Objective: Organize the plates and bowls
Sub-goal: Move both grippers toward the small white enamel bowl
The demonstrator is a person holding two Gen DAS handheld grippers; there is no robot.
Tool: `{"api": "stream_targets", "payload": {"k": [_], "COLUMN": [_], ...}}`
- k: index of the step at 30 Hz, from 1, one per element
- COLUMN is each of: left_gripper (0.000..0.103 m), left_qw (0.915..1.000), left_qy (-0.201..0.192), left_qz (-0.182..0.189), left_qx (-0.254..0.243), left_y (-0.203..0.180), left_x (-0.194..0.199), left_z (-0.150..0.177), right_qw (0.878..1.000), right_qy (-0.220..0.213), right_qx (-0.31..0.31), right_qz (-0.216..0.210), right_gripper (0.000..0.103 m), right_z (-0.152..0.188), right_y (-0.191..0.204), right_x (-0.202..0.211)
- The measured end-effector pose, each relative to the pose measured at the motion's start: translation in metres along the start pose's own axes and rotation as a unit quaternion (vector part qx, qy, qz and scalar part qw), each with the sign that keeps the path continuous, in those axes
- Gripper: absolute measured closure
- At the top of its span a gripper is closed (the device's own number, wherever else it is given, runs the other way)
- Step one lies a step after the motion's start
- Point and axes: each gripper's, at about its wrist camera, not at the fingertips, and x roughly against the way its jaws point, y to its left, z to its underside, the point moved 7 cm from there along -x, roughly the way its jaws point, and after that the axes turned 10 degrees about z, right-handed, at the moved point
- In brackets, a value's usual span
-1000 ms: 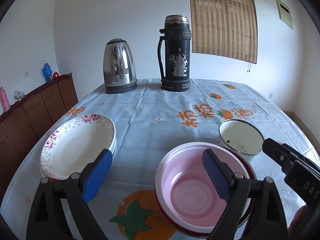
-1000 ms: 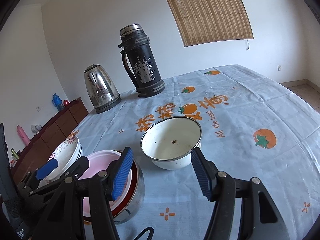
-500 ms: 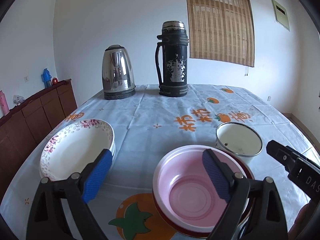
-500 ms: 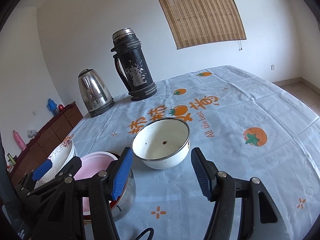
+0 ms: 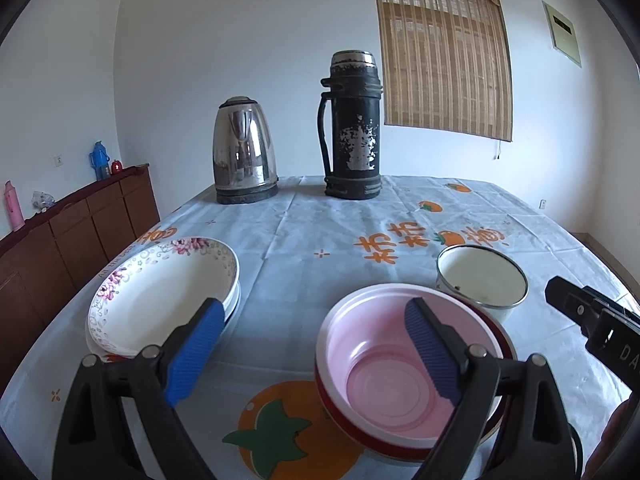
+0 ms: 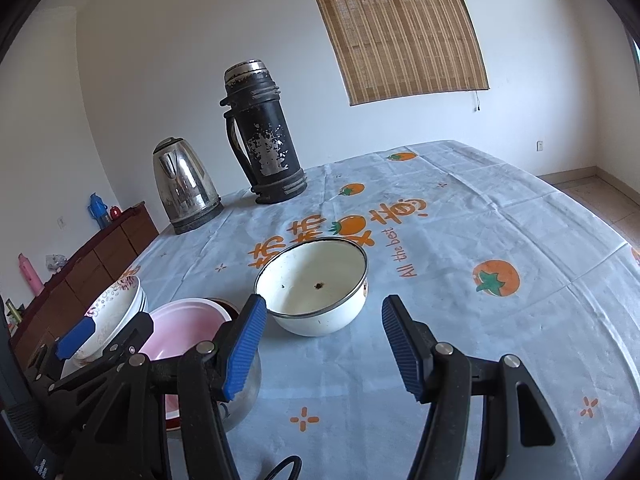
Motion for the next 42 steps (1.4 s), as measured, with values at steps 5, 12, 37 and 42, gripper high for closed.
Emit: {"api": "stream_targets", "payload": {"k": [5,12,37,42], "left_gripper": [0.01,0.01,0.001,0.001], "left_qw": [0.9999,0.9999,1.0,0.9998], "left_qy": [-0.008,-0.012,0.002,0.01], "left_qz": [-0.006,-0.001,0.0,0.012], "left_qx": [0.0,0.011,-0.007,-0.016], "left_y": [0.003,0.007,-0.016,-0.029], "left_x": [0.007,0.018,0.04,0.042], "left_z": [0.004,0.009,0.026,0.03], "right_qw": [1.0,1.0,0.997,0.994], "right_qy": [-0.01,0.001,-0.012,-0.03], "right_qx": [0.006,-0.004,0.032,0.061], "right_qz": [0.013,0.031,0.067,0.087], "right_gripper": [0.04,0.04,0.04,0.04], "right_z": [0.002,0.007,0.019,0.02], "right_y": [-0.004,-0.022,-0.049,-0.05], "right_x": [0.005,0.007,0.031,0.039]}}
